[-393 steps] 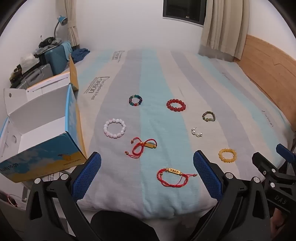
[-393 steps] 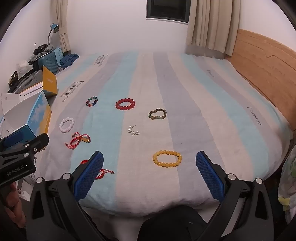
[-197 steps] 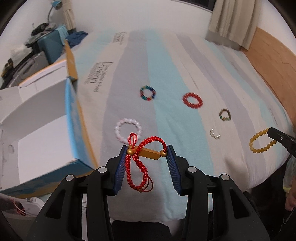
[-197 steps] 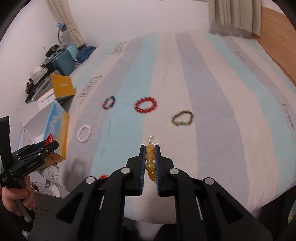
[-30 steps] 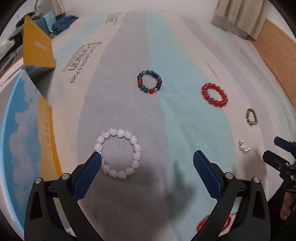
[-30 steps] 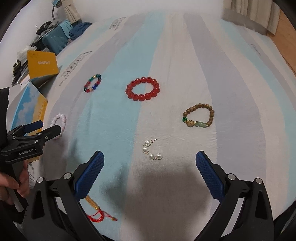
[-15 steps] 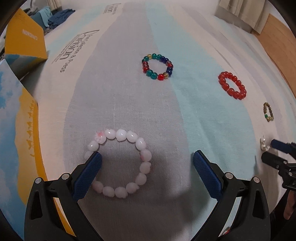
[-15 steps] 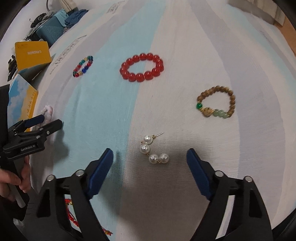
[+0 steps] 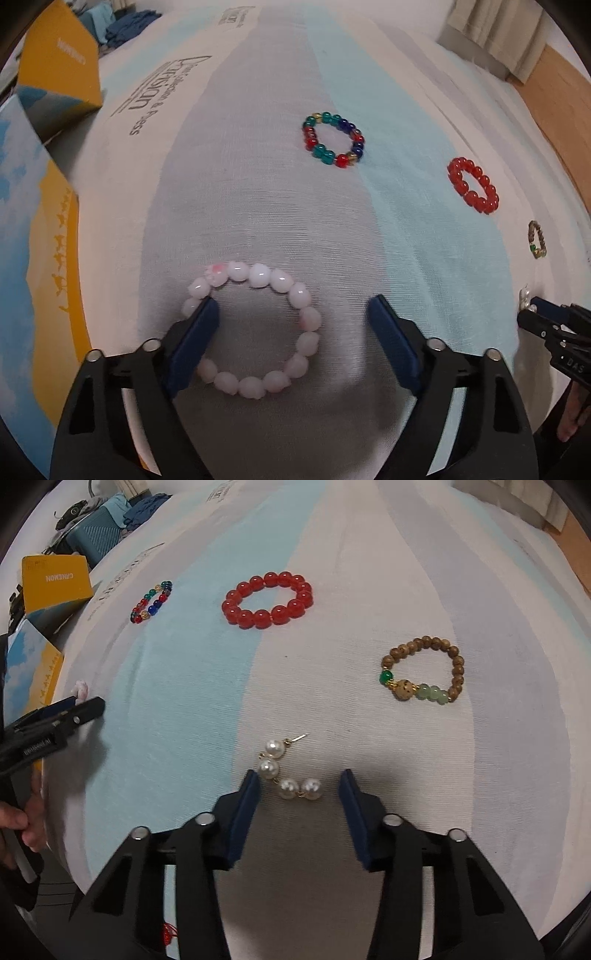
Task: Organize jewelry
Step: 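Grasp the white bead bracelet with the left tool while the right tool grasps the pearl earrings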
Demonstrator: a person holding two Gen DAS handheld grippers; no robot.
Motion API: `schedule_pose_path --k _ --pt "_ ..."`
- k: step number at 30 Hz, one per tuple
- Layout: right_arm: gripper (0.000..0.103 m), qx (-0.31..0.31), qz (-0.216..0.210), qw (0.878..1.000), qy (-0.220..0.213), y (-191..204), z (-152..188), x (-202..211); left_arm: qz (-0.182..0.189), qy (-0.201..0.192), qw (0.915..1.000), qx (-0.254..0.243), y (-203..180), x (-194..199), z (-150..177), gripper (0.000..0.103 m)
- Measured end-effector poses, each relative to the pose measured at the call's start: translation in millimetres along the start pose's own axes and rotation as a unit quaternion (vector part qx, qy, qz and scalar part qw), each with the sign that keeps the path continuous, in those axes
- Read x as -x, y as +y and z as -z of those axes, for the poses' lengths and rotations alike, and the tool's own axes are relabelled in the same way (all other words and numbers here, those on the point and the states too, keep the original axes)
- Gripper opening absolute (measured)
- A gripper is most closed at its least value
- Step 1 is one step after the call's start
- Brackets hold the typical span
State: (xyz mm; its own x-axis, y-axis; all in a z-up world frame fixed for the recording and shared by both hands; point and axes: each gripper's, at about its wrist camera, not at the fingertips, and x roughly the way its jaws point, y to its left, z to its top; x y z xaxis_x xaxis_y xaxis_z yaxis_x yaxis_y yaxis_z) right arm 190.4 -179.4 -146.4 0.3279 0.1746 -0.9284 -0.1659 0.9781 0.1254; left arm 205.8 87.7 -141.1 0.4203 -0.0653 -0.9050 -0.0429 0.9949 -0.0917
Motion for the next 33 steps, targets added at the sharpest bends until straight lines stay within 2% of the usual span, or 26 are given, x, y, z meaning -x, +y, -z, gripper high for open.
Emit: schedule_pose_path --k 7,10,16,18,33 --pt "0.024 -0.007 0.003 1.0 -0.002 2 2 0 -0.003 0.006 1.0 0.003 4 6 5 0.061" --pt "0.02 -0.007 0.004 1.0 -0.001 2 3 0 -0.002 0.009 1.0 0.003 4 9 6 0.051" --pt "0.011 -0.012 0.0 1.0 0.002 2 2 3 0.012 0.018 0.9998 0.004 4 13 6 0.022" --pt "0.011 -0.012 0.0 1.0 0.002 2 3 4 0.019 0.02 0.9996 0.005 4 14 6 0.011" --pt "0.01 -0.019 -0.02 1.0 -0.014 6 4 25 0.026 0.014 0.9996 0.008 1 33 4 0.009"
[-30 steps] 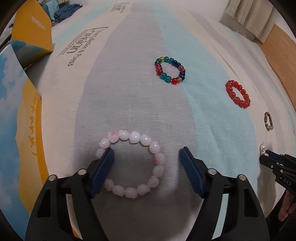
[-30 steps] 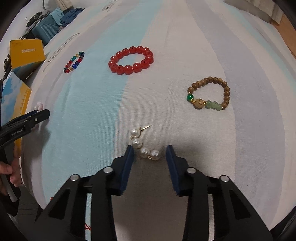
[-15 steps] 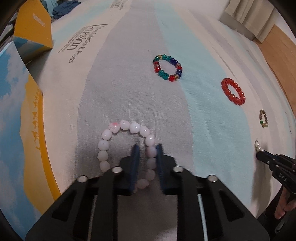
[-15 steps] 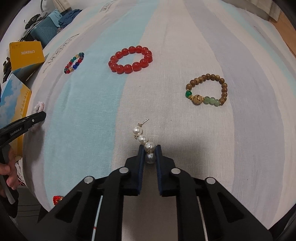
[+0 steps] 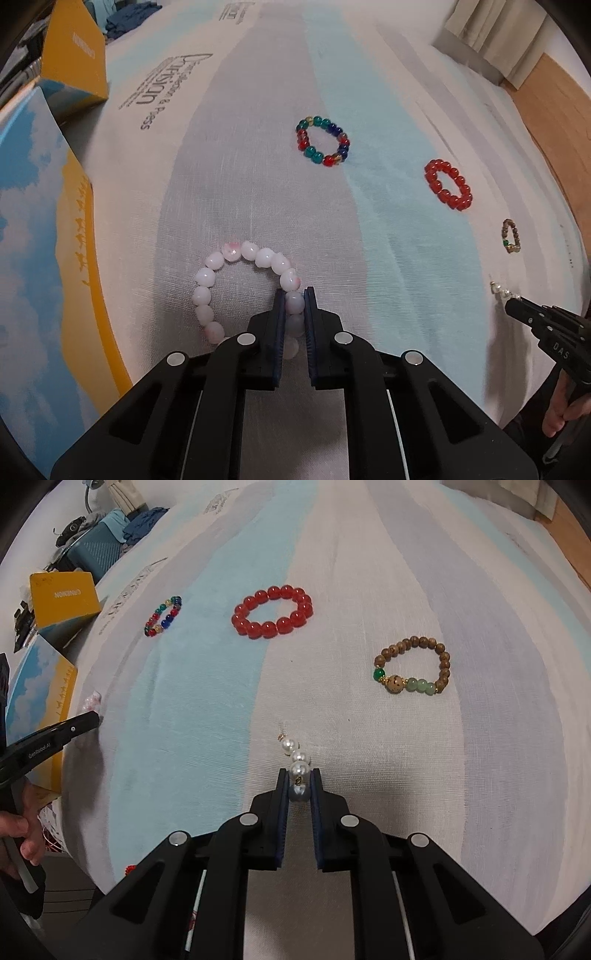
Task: Organize jewelry
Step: 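Grasp the white bead bracelet with the left tool while the right tool grasps the pearl earrings, then carry the white bead bracelet and pearl earrings into the white box with both tools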
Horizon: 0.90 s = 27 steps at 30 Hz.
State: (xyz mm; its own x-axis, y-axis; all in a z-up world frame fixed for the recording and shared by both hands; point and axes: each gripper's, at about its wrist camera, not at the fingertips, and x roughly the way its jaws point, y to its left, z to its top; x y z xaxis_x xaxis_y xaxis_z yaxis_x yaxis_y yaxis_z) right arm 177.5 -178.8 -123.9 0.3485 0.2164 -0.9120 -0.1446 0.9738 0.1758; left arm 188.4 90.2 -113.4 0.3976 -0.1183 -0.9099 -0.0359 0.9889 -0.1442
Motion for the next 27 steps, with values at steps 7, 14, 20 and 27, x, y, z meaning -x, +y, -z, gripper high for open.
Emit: schedule_pose_path --k 7,14,20,27 --pt "0.01 -0.003 -0.003 1.0 -0.01 1 0 13 -0.011 -0.007 0.9999 -0.009 -7 17 -3 0.009" --pt "0.01 -0.006 -0.006 1.0 -0.021 3 1 30 -0.014 -0.018 0.9996 -0.019 -14 36 -1 0.009" --pt "0.01 -0.003 -0.008 0.999 -0.036 9 2 47 -0.016 -0.027 0.9992 -0.025 -20 52 3 0.009" --pt "0.01 -0.002 -0.011 0.999 -0.049 16 6 67 -0.013 -0.039 0.9988 -0.027 -27 75 7 0.009"
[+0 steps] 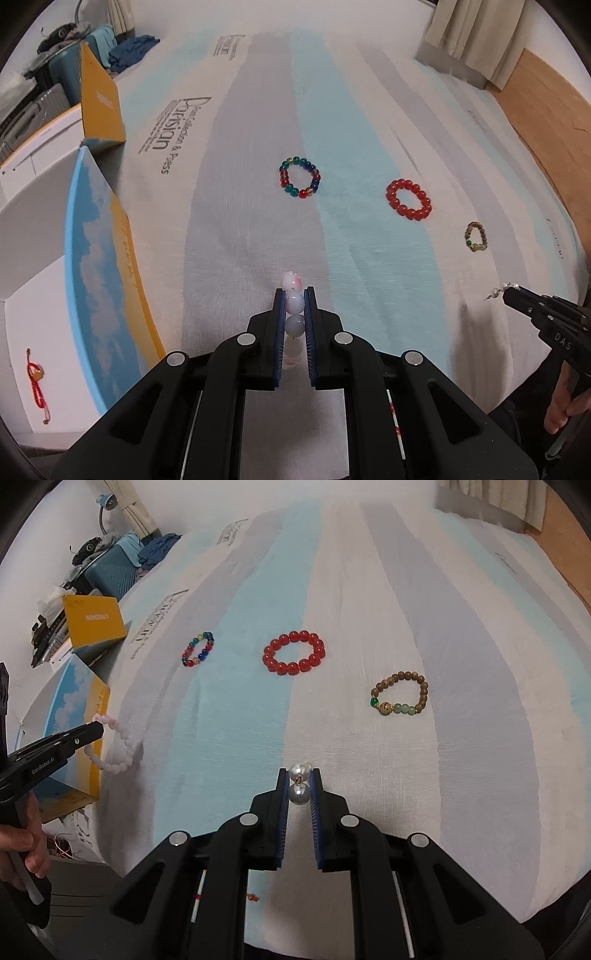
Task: Organize jewelry
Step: 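Carry the white bead bracelet and pearl earrings into the white box with both tools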
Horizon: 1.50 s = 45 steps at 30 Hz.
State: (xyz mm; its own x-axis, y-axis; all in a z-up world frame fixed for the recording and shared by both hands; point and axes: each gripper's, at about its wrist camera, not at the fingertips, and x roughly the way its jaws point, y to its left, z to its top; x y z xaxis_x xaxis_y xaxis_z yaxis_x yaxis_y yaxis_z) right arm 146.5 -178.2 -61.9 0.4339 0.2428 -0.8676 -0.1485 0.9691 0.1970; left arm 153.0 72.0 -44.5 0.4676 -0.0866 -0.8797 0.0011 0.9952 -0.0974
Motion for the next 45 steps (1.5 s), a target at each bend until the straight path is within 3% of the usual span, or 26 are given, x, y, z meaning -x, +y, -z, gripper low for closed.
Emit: schedule_pose_path --k 12,22,31,45 --pt "0.01 0.009 -0.017 1.0 -0.022 22 -8 31 0.001 -0.029 0.9996 -0.004 -9 50 1 0.009" --pt "0.01 0.042 -0.036 0.998 -0.043 71 -25 54 -0.012 -0.06 0.9981 0.005 5 97 -1 0.009" --pt "0.01 0.085 -0.055 0.993 -0.059 138 -37 72 -0.037 -0.083 0.9954 0.03 53 137 8 0.009" --pt "0.01 0.179 -0.105 0.976 -0.067 290 -29 85 -0.085 -0.105 0.9862 0.096 160 196 41 0.009"
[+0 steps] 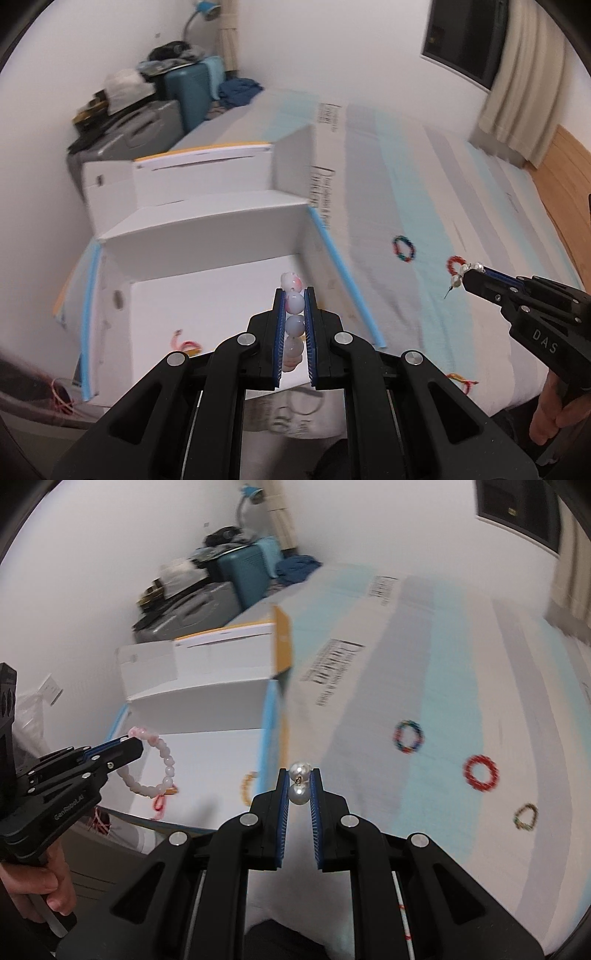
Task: Organize jewelry
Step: 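Carry the white bead bracelet and pearl earrings into the white box with both tools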
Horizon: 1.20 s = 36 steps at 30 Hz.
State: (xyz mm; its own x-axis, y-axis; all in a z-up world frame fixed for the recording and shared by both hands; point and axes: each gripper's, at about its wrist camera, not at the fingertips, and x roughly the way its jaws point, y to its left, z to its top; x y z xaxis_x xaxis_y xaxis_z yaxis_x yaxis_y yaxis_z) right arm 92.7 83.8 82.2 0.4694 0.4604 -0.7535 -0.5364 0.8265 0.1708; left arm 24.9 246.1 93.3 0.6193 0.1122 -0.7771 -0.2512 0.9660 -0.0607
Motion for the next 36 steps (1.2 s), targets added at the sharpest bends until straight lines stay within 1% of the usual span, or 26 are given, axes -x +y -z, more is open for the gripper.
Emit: schedule_pose_path --k 4,7,10,14,20,26,30,36 --pt "0.01 0.022 -0.016 1.0 0.009 36 -6 -13 -0.014 0.004 0.9998 0.016 31 4 4 0.009" --pt "0.01 0.036 -0.024 0.999 0.02 58 -8 -28 -0.025 0.014 0.9991 0.03 53 1 7 0.009" --pt "0.01 0.038 -0.038 0.998 0.041 75 -8 -48 -0.034 0.027 0.9981 0.043 72 -6 13 0.009" --pt "0.01 0.044 -0.044 0.996 0.07 91 -6 -78 -0.037 0.045 0.9966 0.059 90 -20 21 0.009" --pt "0.01 0.051 -0.04 0.992 0.11 102 1 -119 -0.038 0.075 0.9937 0.074 112 -52 34 0.009" --pt "0.01 0.051 -0.033 0.987 0.147 105 8 -156 -0.041 0.103 0.9903 0.084 130 -83 45 0.009" --pt "0.01 0.047 -0.034 0.982 0.178 106 14 -183 -0.043 0.119 0.9882 0.086 137 -99 51 0.009" --pt "0.01 0.044 -0.025 0.975 0.214 107 23 -209 -0.053 0.143 0.9846 0.084 142 -118 58 0.009"
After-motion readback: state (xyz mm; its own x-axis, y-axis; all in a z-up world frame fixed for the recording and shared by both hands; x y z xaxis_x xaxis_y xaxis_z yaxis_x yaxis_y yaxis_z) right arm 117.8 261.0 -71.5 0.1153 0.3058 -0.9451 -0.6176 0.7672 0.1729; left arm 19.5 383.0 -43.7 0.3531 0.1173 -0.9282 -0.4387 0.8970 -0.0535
